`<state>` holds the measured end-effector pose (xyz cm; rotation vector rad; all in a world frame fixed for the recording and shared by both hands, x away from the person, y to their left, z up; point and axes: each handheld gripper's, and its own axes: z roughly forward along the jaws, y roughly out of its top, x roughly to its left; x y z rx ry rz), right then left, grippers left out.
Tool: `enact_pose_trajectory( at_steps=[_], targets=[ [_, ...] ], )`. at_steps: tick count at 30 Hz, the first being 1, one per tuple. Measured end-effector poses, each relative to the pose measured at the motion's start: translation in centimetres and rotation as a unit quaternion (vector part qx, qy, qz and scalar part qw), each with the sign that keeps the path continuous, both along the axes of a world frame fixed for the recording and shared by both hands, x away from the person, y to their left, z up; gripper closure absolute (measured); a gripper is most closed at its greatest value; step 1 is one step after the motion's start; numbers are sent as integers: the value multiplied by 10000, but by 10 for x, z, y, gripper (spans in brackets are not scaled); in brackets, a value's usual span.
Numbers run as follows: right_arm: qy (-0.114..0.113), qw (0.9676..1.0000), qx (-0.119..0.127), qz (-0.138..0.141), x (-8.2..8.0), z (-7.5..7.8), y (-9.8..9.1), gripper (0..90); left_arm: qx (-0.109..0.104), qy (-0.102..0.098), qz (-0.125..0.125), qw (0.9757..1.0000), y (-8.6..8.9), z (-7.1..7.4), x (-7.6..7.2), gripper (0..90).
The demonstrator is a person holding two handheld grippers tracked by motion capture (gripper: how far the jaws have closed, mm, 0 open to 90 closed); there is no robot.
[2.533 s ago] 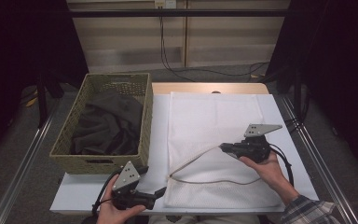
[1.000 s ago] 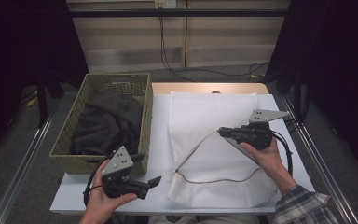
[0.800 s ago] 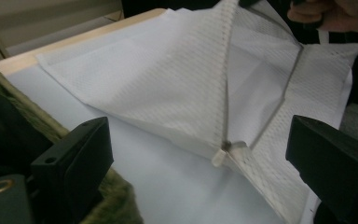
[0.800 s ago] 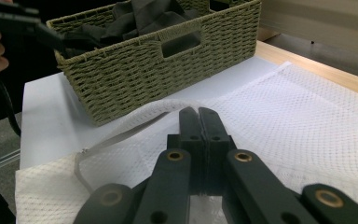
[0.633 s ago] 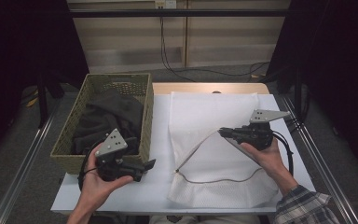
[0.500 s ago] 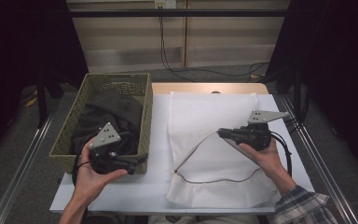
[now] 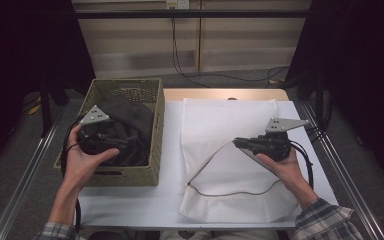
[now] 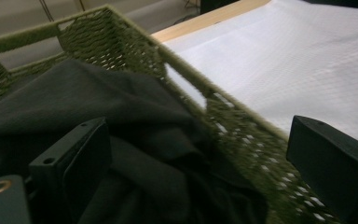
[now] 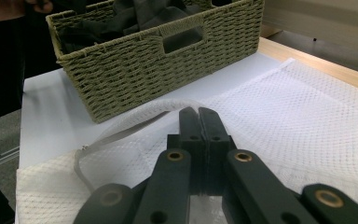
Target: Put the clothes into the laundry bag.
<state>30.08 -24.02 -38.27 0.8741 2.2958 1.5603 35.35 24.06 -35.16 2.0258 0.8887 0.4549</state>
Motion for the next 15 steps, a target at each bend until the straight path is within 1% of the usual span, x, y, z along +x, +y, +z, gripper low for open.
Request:
enact_pose_trajectory(
  at_steps=[4, 5, 7, 8, 9, 10, 11, 12, 13, 14, 15],
  targets=[
    [7, 10000, -4, 6, 0, 0, 0, 900, 96, 156, 207, 9996, 5, -3, 17, 53],
    [13, 10000, -10, -1, 0, 0, 0, 900, 131, 177, 206, 9995, 7, -4, 21, 53],
    [11, 10000, -10, 6, 0, -1, 0, 900, 111, 292, 314, 9990, 7, -4, 28, 51],
    [13, 10000, -13, 8, 1, -1, 0, 900, 172, 312, 350, 9988, 7, -4, 32, 56],
    [21, 10000, -15, 16, 1, -1, 0, 900, 377, 340, 397, 9979, 7, -4, 36, 62],
    [25, 10000, -22, 11, 1, -1, 0, 900, 427, 342, 400, 9977, 6, -5, 40, 61],
    [29, 10000, -18, 27, 1, -2, 1, 900, 428, 433, 409, 9973, 7, -5, 43, 61],
    [32, 10000, -26, 32, 1, -2, 1, 900, 405, 505, 477, 9968, 5, -7, 47, 60],
    [33, 10000, -33, 34, 1, -2, 1, 900, 571, 537, 472, 9958, 6, -9, 51, 54],
    [27, 10000, -46, 23, 1, -2, 1, 900, 606, 594, 470, 9953, 6, -12, 54, 49],
    [31, 10000, -54, 29, 1, -2, 2, 900, 527, 674, 525, 9949, 5, -16, 57, 48]
  ],
)
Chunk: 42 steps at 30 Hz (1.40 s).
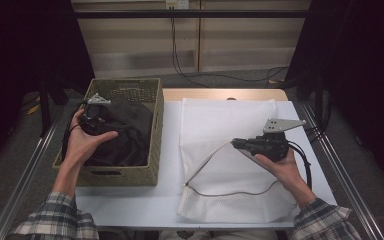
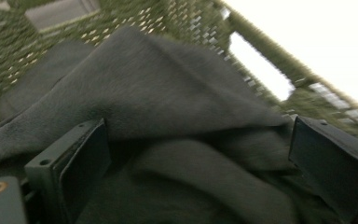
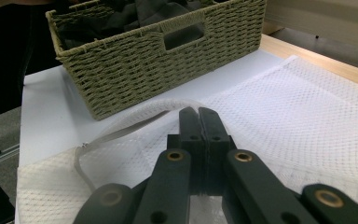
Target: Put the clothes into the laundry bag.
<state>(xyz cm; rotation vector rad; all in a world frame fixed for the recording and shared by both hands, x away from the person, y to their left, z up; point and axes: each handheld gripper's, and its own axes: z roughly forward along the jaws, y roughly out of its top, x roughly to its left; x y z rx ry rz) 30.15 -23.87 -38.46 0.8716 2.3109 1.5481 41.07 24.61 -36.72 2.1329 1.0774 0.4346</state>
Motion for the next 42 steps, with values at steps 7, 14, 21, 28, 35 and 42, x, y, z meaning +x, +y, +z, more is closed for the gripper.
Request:
enact_pose_trajectory(
  at_steps=[7, 14, 21, 28, 35, 42],
  targets=[
    [21, 10000, -9, 31, 0, -1, 1, 900, 513, 416, -91, 9978, -11, -26, 14, 14],
    [8, 10000, -32, 22, -1, -1, -1, 900, 1147, 777, -135, 9903, -7, -43, 16, 0],
    [22, 10000, -44, 26, 0, -2, -1, 900, 1756, 754, 406, 9807, 5, -47, 22, 28],
    [20, 10000, -44, 18, -1, -2, -2, 900, 1655, 1078, 465, 9792, 11, -66, 26, 3],
    [19, 10000, -63, 19, -1, -2, -1, 900, 928, 1813, -105, 9790, -2, -73, 22, 0],
    [37, 10000, -76, 31, 1, -3, 1, 900, 1236, 1805, -249, 9755, -8, -77, 19, 0]
  ],
)
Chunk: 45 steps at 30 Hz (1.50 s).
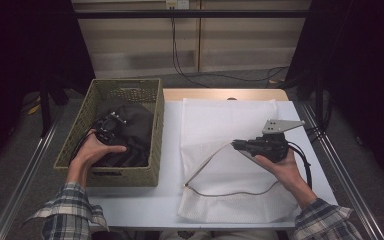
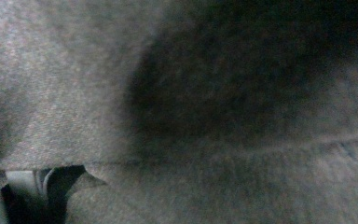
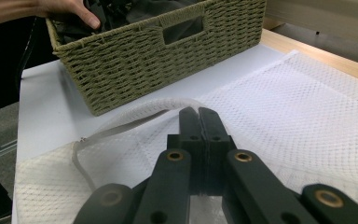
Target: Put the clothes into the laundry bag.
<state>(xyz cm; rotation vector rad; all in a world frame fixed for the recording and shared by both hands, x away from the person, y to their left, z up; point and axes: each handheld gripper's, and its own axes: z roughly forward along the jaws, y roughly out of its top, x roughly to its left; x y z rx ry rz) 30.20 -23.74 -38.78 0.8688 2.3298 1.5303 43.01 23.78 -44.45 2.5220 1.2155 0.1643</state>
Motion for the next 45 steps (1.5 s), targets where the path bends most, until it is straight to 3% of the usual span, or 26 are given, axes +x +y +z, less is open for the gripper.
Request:
enact_pose_trajectory(
  at_steps=[2, 4, 8, 10, 15, 17, 18, 19, 20, 23, 24, 27, 28, 32, 34, 38, 41, 45],
  targets=[
    [-2, 10000, -17, -6, 0, 0, 0, 900, 185, -106, -77, 9997, -1, -3, 0, 0],
    [10, 10000, -32, -17, -1, 0, -1, 900, 169, -138, -11, 9998, -1, -5, -1, 0],
    [-20, 10000, -25, -20, -1, 1, -1, 900, 153, -21, 64, 9999, 0, -5, 1, 0],
    [-14, 10000, -25, -19, -1, 1, -1, 900, 229, 61, -176, 9996, 2, -4, 4, 1],
    [1, 10000, -40, -24, 0, 0, -2, 900, 239, 9, -78, 9997, -1, -6, 2, 0],
    [2, 10000, -65, 9, -1, 0, -1, 900, 489, -6, -211, 9986, -4, -6, 2, 0],
    [-15, 9999, -128, 47, -1, 0, -1, 900, 478, 8, -205, 9986, -5, -6, 2, 0],
    [-15, 9999, -127, 61, -1, 0, 0, 900, 547, 108, -120, 9984, -5, -6, 2, 0],
    [-15, 9999, -137, 54, -1, 0, 0, 900, 600, 54, -98, 9981, -6, -7, 3, 0],
    [-16, 9999, -138, 33, -2, 0, -1, 900, 824, 173, -42, 9964, -8, -6, 7, 3],
    [-10, 9999, -124, 27, -2, 1, -1, 900, 829, 285, 38, 9961, -9, -6, 7, 6],
    [-24, 9999, -124, -4, -3, 1, -4, 900, 867, 267, 58, 9959, -8, -3, 11, 93],
    [-17, 9999, -103, -4, -3, 1, -4, 900, 904, 364, 105, 9952, -6, 0, 12, 142],
    [0, 9999, -114, 4, -2, 0, -4, 900, 1101, 376, 250, 9929, -6, 5, 15, 314],
    [4, 9999, -113, -1, -2, 0, -3, 900, 1185, 343, 262, 9920, -7, 6, 17, 356],
    [-21, 9999, -148, 10, -2, 0, -3, 900, 1355, 258, 300, 9900, -9, 11, 16, 558],
    [-14, 9999, -138, 1, -1, 0, -3, 900, 1206, 267, 455, 9913, -6, 13, 16, 638],
    [-19, 9999, -141, 2, 0, -1, -3, 900, 1151, 172, 377, 9925, -3, 17, 15, 669]
  ],
)
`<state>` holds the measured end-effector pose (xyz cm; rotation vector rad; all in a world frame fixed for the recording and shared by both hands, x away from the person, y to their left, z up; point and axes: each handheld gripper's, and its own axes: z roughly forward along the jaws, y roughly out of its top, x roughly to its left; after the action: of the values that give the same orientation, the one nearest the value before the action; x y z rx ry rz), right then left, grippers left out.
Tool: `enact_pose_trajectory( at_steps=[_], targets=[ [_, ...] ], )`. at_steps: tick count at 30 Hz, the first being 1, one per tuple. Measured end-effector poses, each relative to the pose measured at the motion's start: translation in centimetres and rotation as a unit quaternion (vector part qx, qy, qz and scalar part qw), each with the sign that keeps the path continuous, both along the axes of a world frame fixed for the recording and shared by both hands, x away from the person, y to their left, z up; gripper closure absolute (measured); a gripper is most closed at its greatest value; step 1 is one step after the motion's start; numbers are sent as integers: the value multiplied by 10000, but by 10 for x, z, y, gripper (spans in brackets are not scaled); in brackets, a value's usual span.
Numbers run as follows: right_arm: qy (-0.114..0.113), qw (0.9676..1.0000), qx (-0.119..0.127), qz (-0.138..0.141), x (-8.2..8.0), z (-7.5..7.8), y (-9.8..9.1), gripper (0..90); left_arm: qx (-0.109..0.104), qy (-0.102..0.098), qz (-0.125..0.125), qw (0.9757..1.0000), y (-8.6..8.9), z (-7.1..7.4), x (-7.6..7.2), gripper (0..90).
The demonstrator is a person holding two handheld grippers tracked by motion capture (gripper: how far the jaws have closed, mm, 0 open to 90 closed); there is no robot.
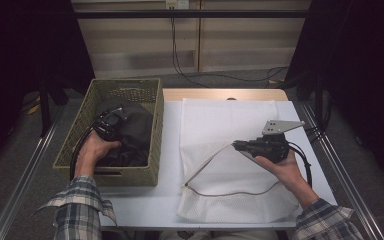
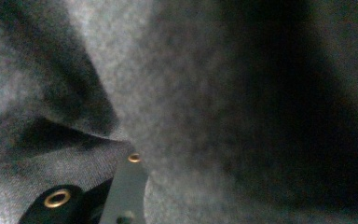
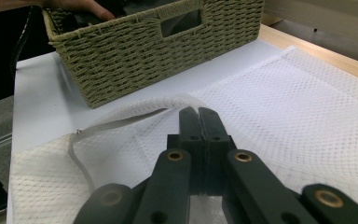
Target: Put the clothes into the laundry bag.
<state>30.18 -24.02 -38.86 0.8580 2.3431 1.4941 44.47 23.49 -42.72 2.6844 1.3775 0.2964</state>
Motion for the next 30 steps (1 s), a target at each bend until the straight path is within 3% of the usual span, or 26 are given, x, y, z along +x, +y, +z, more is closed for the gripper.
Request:
enact_pose_trajectory(
  at_steps=[5, 6, 10, 11, 15, 17, 18, 19, 20, 22, 27, 30],
  targets=[
    [21, 10000, 11, -14, 0, 0, 0, 900, -352, -190, 10, 9992, 7, 8, -1, 679],
    [14, 10000, 12, -23, 1, 0, -1, 900, -502, -224, 98, 9984, 9, 10, -2, 682],
    [30, 10000, 22, -57, 2, -1, -1, 900, -896, -559, 58, 9944, 15, 20, -5, 686],
    [25, 10000, 20, -66, 2, -1, -2, 900, -1048, -591, 115, 9927, 15, 23, -7, 686],
    [21, 10000, 28, -65, 2, 0, 0, 900, -1322, -953, 107, 9866, 18, 29, -12, 691],
    [31, 10000, 20, -72, 2, -1, 0, 900, -1515, -1081, 139, 9824, 19, 31, -16, 694],
    [35, 10000, 20, -70, 2, -1, 0, 900, -1651, -1224, 183, 9785, 19, 32, -18, 696],
    [37, 10000, 22, -72, 3, -1, 0, 900, -1638, -1276, 122, 9781, 20, 35, -20, 698],
    [42, 10000, 34, -54, 3, -1, -1, 900, -1696, -1394, 182, 9754, 20, 37, -21, 701],
    [41, 9999, 36, -87, 3, -2, -1, 900, -1899, -1626, 259, 9679, 23, 41, -24, 702],
    [41, 9999, 42, -88, 4, -2, 0, 900, -2220, -1983, 287, 9543, 27, 52, -30, 706],
    [51, 9999, 45, -89, 4, -2, 0, 900, -2442, -2203, 299, 9439, 28, 57, -34, 707]
  ],
)
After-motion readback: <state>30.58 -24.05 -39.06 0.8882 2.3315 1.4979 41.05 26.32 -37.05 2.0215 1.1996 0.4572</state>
